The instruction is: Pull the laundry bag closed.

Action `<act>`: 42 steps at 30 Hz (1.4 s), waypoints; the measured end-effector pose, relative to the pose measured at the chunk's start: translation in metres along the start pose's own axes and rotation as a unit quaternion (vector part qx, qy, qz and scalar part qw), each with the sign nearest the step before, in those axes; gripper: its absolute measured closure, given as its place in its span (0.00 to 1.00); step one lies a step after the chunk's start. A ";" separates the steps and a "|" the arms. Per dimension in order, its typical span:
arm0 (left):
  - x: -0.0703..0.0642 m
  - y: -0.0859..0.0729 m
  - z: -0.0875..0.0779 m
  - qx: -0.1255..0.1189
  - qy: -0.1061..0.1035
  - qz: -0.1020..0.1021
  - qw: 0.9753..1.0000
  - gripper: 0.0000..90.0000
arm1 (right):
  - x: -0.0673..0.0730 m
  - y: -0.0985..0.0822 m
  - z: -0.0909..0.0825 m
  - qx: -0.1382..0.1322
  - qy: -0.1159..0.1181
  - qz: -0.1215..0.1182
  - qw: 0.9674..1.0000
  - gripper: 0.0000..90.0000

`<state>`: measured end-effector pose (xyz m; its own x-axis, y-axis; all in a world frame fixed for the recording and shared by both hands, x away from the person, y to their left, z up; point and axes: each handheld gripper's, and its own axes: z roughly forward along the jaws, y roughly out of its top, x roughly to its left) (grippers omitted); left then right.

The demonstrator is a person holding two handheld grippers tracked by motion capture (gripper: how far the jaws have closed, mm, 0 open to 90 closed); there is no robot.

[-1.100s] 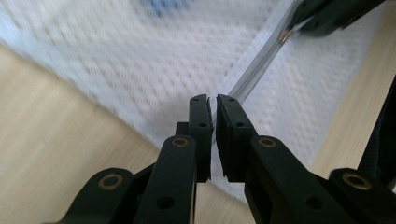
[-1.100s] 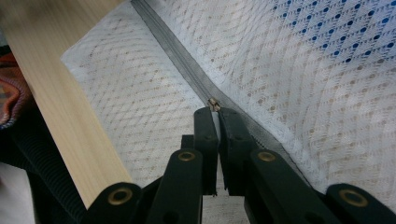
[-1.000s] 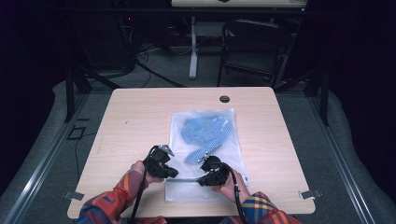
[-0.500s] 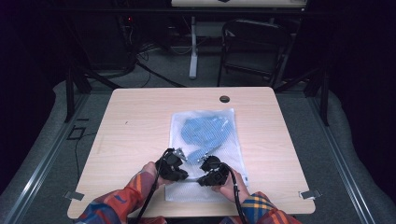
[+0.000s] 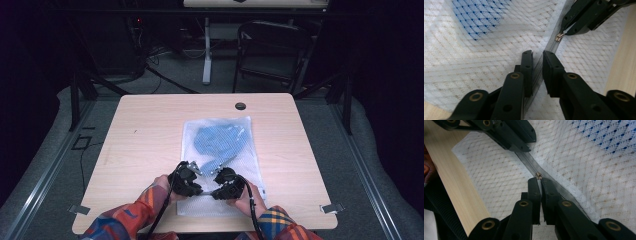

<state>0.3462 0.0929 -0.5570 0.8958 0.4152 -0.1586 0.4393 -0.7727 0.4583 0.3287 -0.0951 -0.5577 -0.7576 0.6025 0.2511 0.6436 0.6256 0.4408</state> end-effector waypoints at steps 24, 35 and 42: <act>0.000 0.000 0.001 -0.001 0.012 -0.012 1.000 1.00 | -0.003 -0.003 -0.008 0.000 -0.001 0.004 1.000 0.97; 0.000 0.000 0.001 0.000 0.012 -0.008 1.000 1.00 | -0.009 -0.008 -0.014 0.002 -0.004 0.008 1.000 0.97; 0.001 0.000 0.000 0.002 0.012 -0.005 1.000 1.00 | -0.011 -0.010 -0.016 0.002 -0.004 0.010 1.000 0.97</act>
<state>0.3469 0.0930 -0.5574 0.8896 0.4341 -0.1418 0.4481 -0.7701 0.4540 0.3286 -0.1157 -0.5506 -0.7443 0.6181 0.2530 0.6584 0.6155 0.4332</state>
